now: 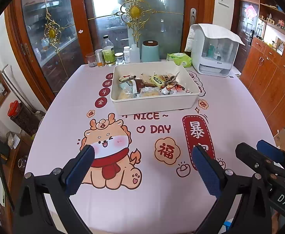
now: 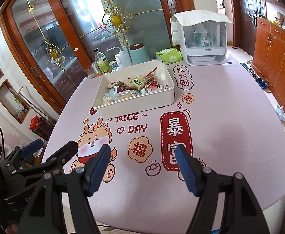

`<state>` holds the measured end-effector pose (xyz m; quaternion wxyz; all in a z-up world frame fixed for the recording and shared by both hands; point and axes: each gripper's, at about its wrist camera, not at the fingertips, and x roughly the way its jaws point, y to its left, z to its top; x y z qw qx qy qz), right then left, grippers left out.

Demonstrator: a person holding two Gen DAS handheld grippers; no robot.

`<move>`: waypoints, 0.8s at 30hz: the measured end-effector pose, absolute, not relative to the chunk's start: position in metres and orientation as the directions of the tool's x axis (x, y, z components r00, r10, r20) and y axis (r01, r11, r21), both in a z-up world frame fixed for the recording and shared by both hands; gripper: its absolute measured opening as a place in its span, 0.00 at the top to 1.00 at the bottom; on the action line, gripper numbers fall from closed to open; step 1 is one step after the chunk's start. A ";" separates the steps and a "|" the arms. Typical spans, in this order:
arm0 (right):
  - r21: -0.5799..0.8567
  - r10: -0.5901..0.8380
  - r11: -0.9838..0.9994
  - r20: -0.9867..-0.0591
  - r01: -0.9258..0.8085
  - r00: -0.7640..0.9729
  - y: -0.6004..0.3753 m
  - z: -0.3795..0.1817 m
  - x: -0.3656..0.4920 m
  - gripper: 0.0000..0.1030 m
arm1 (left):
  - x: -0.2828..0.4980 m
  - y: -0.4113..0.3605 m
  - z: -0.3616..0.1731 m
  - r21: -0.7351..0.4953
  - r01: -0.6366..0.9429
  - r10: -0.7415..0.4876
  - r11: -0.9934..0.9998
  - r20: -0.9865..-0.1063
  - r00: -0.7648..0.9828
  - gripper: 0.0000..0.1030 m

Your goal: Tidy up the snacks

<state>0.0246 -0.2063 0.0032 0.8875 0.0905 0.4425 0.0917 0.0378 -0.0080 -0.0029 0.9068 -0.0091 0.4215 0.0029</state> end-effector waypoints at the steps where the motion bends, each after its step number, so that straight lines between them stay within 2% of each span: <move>1: 0.245 0.245 0.966 -0.769 -0.082 0.590 -0.207 0.003 0.024 0.33 | 0.037 -0.008 -0.003 -0.012 -0.013 -0.001 1.000 -0.766 0.643 0.03; 24: 0.255 0.251 0.964 -0.772 -0.077 0.584 -0.210 0.001 0.023 0.33 | 0.035 -0.010 -0.003 -0.008 -0.012 0.001 1.000 -0.774 0.634 0.03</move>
